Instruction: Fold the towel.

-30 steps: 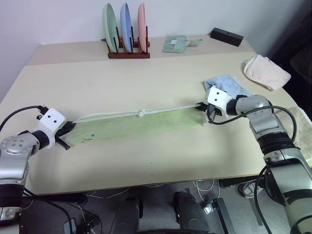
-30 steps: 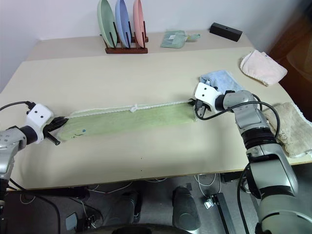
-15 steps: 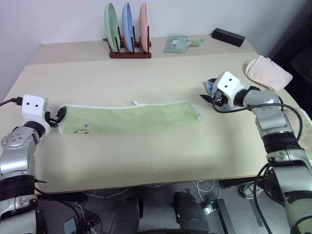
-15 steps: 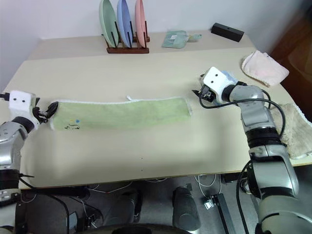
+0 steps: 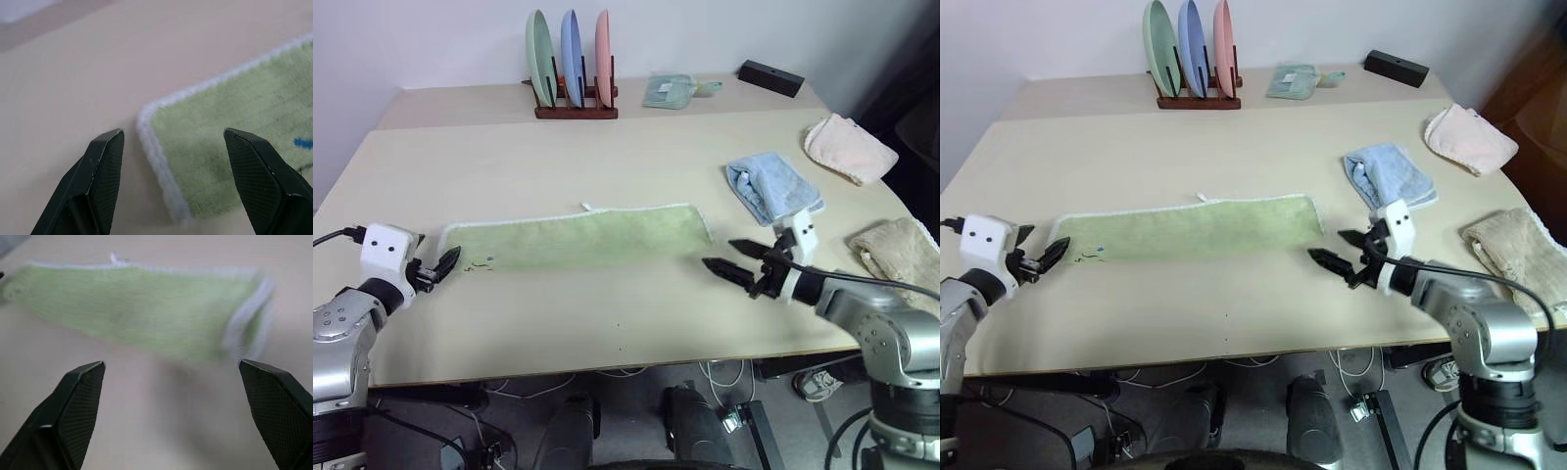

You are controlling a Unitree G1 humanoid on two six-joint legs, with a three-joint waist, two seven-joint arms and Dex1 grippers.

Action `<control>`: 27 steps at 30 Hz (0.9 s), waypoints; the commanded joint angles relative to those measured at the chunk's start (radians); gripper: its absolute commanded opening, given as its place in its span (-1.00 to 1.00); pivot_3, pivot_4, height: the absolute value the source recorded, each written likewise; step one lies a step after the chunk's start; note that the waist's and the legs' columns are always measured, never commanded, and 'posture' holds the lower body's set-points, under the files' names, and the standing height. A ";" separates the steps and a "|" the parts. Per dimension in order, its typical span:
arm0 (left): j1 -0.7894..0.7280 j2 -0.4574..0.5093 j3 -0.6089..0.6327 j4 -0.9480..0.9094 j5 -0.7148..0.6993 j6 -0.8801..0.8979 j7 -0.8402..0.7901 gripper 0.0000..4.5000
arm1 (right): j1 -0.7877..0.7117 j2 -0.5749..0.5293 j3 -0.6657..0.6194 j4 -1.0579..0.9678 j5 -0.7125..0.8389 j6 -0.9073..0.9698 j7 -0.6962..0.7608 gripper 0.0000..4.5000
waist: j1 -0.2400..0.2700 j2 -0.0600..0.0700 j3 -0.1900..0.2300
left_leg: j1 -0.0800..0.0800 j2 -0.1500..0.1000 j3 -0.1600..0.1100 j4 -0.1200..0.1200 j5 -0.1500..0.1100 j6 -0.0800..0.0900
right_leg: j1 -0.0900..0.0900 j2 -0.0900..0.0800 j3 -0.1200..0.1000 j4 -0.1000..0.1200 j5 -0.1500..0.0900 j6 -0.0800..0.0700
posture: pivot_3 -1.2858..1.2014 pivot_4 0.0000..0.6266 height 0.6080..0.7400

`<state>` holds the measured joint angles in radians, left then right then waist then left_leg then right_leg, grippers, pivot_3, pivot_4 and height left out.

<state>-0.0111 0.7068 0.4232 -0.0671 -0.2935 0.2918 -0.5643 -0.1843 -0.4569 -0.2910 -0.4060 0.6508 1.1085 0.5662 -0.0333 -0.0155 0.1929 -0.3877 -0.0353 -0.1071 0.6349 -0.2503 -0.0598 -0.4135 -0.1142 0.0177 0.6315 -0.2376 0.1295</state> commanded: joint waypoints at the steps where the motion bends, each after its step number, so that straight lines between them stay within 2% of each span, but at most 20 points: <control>1: 0.016 0.003 -0.008 -0.129 -0.034 -0.054 -0.062 0.48 | -0.021 0.085 -0.062 -0.054 0.055 0.140 -0.160 0.97 | 0.006 0.000 0.000 | 0.000 0.000 0.000 0.000 0.000 0.000 | 0.000 0.000 0.000 0.000 0.000 0.000 | 0.03 -0.52 1.00; 5: 0.070 -0.005 -0.107 -0.299 -0.092 -0.020 -0.154 0.48 | -0.094 0.236 -0.144 -0.012 0.065 0.229 -0.330 0.97 | 0.015 0.001 0.000 | 0.000 0.000 0.001 0.000 0.000 0.000 | 0.000 -0.001 0.001 -0.001 0.000 0.000 | 0.03 -0.52 1.00; 9: 0.095 -0.017 -0.242 -0.448 -0.133 0.035 -0.198 0.48 | -0.188 0.354 -0.220 0.069 0.044 0.228 -0.458 0.97 | 0.015 0.001 0.000 | 0.000 0.000 0.001 0.000 0.000 0.000 | -0.001 0.000 0.001 -0.001 0.000 -0.001 | 0.03 -0.52 1.00; 12: 0.084 -0.029 -0.339 -0.505 -0.111 0.057 -0.197 0.48 | -0.257 0.413 -0.263 0.151 0.038 0.190 -0.529 0.97 | 0.015 0.001 0.000 | 0.000 0.000 0.001 -0.001 0.000 0.000 | -0.001 0.000 0.001 -0.001 0.000 -0.001 | 0.03 -0.52 1.00; 15: 0.071 -0.048 -0.378 -0.514 -0.101 0.066 -0.179 0.48 | -0.296 0.426 -0.260 0.219 0.012 0.135 -0.567 0.97 | 0.012 0.002 -0.001 | 0.000 0.000 0.001 -0.001 0.000 0.000 | 0.000 0.000 0.001 -0.001 0.000 -0.001 | 0.03 -0.52 1.00; 18: 0.068 -0.056 -0.387 -0.513 -0.093 0.072 -0.165 0.48 | -0.324 0.444 -0.283 0.250 0.027 0.097 -0.602 0.61 | 0.012 0.002 -0.001 | 0.001 0.000 0.001 -0.001 0.000 0.000 | 0.000 0.001 0.000 0.000 0.000 -0.001 | 0.03 -0.52 1.00; 25: 0.081 -0.062 -0.383 -0.488 -0.076 0.051 -0.154 0.48 | -0.333 0.396 -0.306 0.207 0.070 0.075 -0.616 -0.89 | 0.012 0.003 -0.001 | 0.001 0.000 0.001 -0.002 0.000 0.000 | -0.001 0.001 0.001 -0.001 0.000 -0.001 | 0.03 -0.52 1.00; 26: 0.078 -0.066 -0.384 -0.481 -0.074 0.048 -0.151 0.48 | -0.333 0.366 -0.313 0.193 0.076 0.075 -0.608 -0.98 | 0.012 0.003 0.000 | 0.001 0.000 0.001 -0.002 0.000 0.000 | -0.001 0.001 0.001 -0.001 0.000 -0.001 | 0.03 -0.52 1.00; 27: 0.074 -0.069 -0.385 -0.474 -0.071 0.045 -0.148 0.48 | -0.331 0.331 -0.316 0.177 0.080 0.078 -0.597 -0.98 | 0.015 0.004 0.000 | 0.001 0.000 0.001 -0.002 0.000 0.000 | -0.001 0.001 0.001 -0.001 0.000 -0.001 | 0.03 -0.52 1.00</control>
<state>0.0681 0.6407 0.0267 -0.5373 -0.3737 0.3600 -0.7166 -0.4965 -0.0863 -0.5798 -0.1600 0.7056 1.2004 -0.0462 -0.0178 -0.0120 0.1927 -0.3875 -0.0355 -0.1062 0.6335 -0.2502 -0.0596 -0.4139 -0.1137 0.0181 0.6304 -0.2377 0.1290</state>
